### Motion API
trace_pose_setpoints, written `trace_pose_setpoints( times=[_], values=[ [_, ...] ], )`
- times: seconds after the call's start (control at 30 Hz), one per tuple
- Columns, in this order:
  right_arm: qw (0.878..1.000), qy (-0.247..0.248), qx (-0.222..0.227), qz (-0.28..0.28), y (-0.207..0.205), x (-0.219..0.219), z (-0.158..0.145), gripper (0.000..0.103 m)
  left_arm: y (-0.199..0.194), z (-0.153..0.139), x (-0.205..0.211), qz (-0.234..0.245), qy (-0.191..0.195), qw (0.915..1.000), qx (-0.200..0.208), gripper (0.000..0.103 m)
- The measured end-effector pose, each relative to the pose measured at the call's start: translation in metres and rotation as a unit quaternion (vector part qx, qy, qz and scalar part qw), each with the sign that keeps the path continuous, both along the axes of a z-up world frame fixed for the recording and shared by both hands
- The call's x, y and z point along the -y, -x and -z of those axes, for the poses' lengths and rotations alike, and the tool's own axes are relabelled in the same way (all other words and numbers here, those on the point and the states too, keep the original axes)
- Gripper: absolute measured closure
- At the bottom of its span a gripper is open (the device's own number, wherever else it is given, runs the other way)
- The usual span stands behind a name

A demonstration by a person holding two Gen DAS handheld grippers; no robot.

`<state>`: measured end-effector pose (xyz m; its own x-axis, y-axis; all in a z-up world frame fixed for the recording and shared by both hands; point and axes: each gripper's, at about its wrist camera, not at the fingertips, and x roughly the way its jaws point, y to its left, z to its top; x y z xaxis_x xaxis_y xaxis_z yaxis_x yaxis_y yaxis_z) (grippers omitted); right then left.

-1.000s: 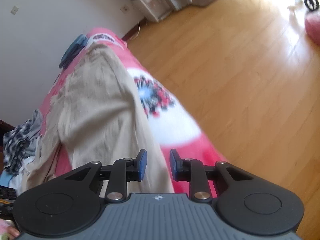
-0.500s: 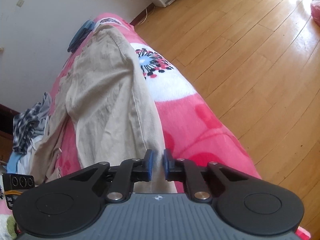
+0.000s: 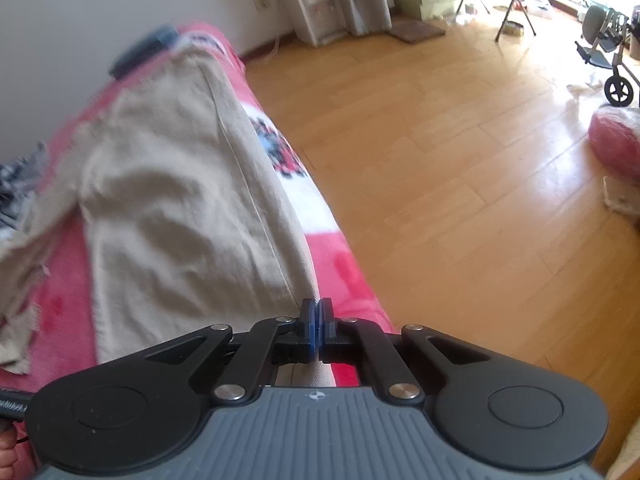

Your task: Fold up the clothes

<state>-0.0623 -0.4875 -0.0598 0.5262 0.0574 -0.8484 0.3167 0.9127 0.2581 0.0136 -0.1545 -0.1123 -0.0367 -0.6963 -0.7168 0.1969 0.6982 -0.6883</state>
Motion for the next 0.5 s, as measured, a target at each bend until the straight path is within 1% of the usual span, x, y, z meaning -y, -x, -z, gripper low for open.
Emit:
trace_pose_setpoints(
  times=[0.1,0.17,0.2,0.23,0.27,0.3,0.33,0.4,0.5],
  values=[
    [1.0,-0.006,-0.014,0.015,-0.005,-0.002,0.01,0.102,-0.004,-0.004,0.0,0.007,0.015,0.9999,-0.004,0.103],
    [0.998,-0.036,-0.009,0.046,0.001,0.006,0.011,0.099,-0.005,-0.006,-0.001,0.016,0.018,0.9997,0.004,0.103],
    [0.997,-0.051,-0.007,0.062,0.004,0.01,0.012,0.092,-0.004,-0.006,-0.002,0.024,0.016,0.9995,0.009,0.103],
    [0.995,-0.064,-0.005,0.08,0.01,0.014,0.011,0.089,-0.003,-0.006,-0.001,0.034,0.013,0.9992,0.015,0.103],
    [0.992,-0.078,-0.003,0.099,0.016,0.018,0.01,0.081,0.0,-0.007,-0.002,0.046,0.008,0.9986,0.025,0.103],
    [0.989,-0.088,-0.001,0.115,0.022,0.022,0.008,0.078,0.004,-0.009,-0.003,0.059,0.002,0.9975,0.039,0.103],
    [0.988,-0.088,0.001,0.124,0.028,0.025,0.005,0.078,0.009,-0.01,-0.005,0.072,-0.003,0.996,0.052,0.103],
    [0.989,-0.074,0.004,0.13,0.04,0.025,-0.005,0.077,0.02,-0.018,-0.006,0.108,-0.019,0.9895,0.093,0.103],
    [0.995,-0.049,0.019,0.083,0.052,0.015,-0.032,0.077,0.039,-0.033,-0.006,0.16,-0.04,0.9737,0.157,0.103]
  ],
)
